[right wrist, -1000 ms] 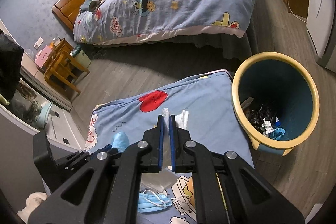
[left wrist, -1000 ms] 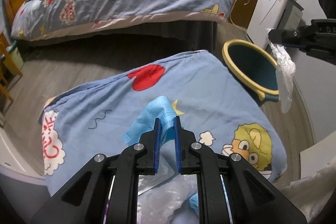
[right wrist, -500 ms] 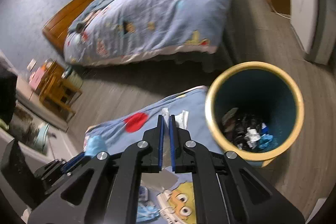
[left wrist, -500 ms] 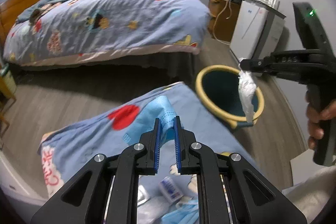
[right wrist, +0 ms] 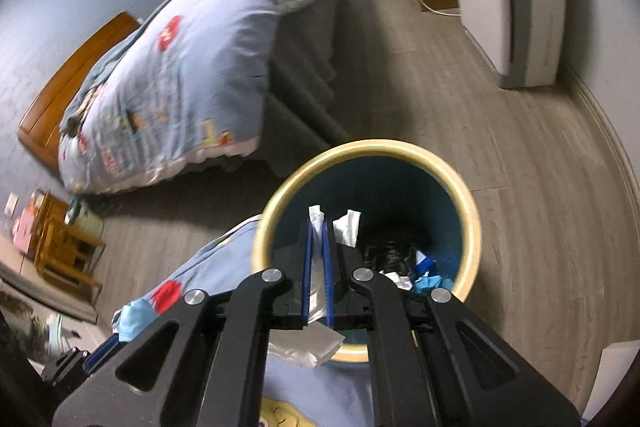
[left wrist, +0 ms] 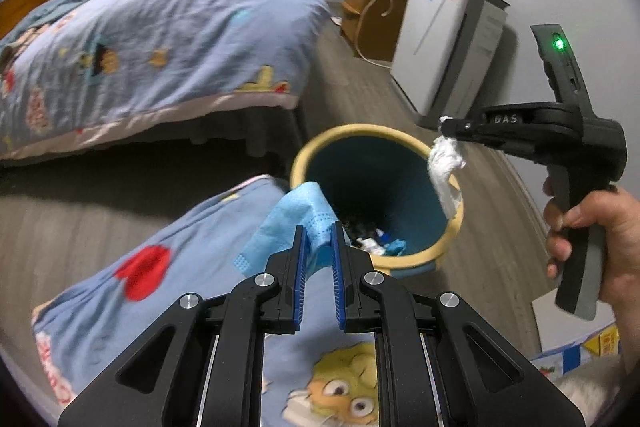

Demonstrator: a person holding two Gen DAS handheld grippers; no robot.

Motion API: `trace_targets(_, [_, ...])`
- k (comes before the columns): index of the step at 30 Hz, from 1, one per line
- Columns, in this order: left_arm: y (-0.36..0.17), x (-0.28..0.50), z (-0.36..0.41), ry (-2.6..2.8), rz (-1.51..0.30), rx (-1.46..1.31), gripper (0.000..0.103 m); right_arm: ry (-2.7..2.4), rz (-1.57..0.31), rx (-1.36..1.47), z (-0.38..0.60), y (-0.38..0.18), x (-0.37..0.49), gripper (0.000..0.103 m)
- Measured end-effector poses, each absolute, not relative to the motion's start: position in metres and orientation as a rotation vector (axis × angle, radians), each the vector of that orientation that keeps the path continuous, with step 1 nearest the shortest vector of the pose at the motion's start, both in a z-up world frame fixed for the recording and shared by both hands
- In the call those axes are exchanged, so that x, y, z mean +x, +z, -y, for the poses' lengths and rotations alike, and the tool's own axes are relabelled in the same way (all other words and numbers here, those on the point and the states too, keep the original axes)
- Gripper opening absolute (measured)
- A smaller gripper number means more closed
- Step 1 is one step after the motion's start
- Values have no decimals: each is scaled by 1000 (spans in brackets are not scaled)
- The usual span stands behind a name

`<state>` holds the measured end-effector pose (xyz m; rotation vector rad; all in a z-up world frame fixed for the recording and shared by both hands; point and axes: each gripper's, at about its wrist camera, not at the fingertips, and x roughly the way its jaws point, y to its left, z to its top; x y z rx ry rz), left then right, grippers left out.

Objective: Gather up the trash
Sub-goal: 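Carry both items over the bin and open both tools to drop them inside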

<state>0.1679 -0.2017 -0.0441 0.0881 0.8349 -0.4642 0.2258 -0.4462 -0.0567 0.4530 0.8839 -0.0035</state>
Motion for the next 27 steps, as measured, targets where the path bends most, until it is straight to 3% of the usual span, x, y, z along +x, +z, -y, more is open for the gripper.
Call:
trace_targets(12, [-76,215,267,-539,-865,53,13,-67,-923,533,476,-91,239,5])
trace_targets(23, [-74,236,278,-539,-809,34,13,-74,-856,633,492,-93,238,5])
trace_targets(25, [-73,238,279,-539,-804,21,13,-68,-848,640,492,-91,238,9])
trace_targets(26, [-73,239,279,-542,-803,13,13,-68,-848,640,492,-91,238,20])
trace_targets(27, [-73,239,279,-546,-805,4,18,-71,-847,638,491,-91,238,38])
